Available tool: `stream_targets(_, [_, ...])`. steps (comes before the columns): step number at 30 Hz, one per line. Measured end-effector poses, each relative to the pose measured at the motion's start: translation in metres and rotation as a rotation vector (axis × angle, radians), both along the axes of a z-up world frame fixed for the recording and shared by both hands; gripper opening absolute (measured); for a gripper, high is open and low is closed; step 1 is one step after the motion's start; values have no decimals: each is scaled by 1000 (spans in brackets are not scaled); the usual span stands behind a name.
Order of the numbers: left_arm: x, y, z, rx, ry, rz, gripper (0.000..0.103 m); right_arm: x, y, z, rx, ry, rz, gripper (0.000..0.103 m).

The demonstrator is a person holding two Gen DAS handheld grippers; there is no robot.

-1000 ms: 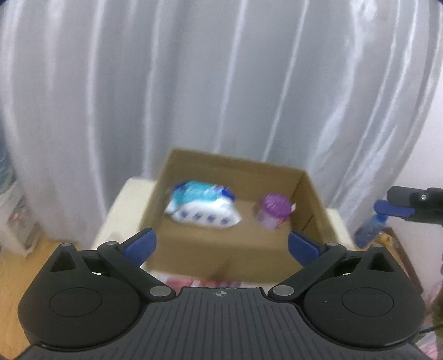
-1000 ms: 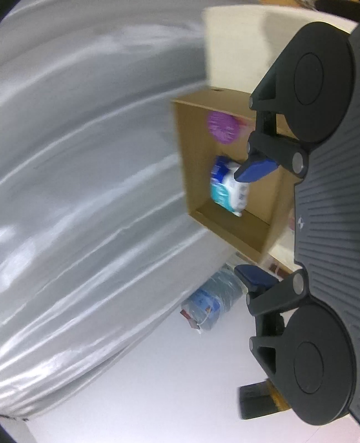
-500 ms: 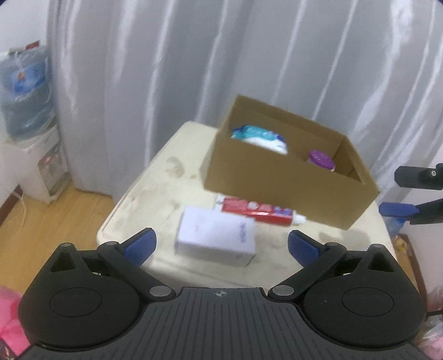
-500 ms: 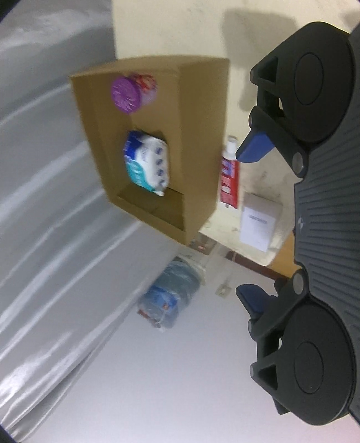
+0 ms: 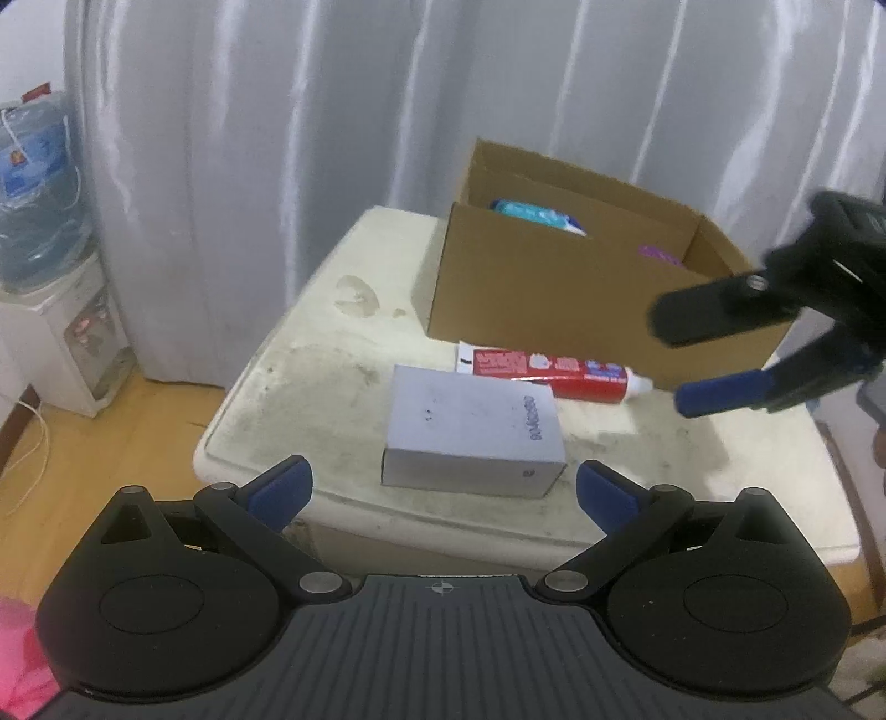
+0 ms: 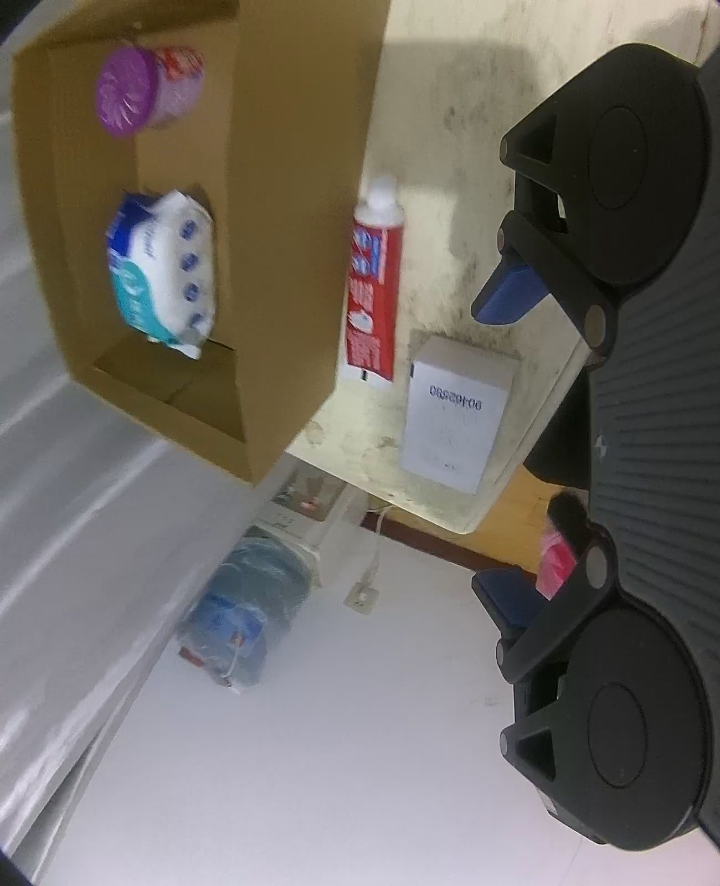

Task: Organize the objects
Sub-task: 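Move the open right gripper to the small white printed box, then close the right gripper around the sides of the white box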

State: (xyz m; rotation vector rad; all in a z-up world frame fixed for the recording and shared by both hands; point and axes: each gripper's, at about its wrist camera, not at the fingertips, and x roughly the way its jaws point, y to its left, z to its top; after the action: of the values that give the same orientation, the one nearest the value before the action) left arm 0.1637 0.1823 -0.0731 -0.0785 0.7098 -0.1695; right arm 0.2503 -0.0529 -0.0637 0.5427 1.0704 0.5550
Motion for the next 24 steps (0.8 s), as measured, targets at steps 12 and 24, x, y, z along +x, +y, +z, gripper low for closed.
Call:
stream_targets(12, [39, 4, -22, -48, 87, -25, 102, 40, 28, -41, -6, 128, 31, 97])
stream_targets(24, [55, -1, -34, -141, 159, -84, 102, 60, 40, -62, 21, 199, 53, 98])
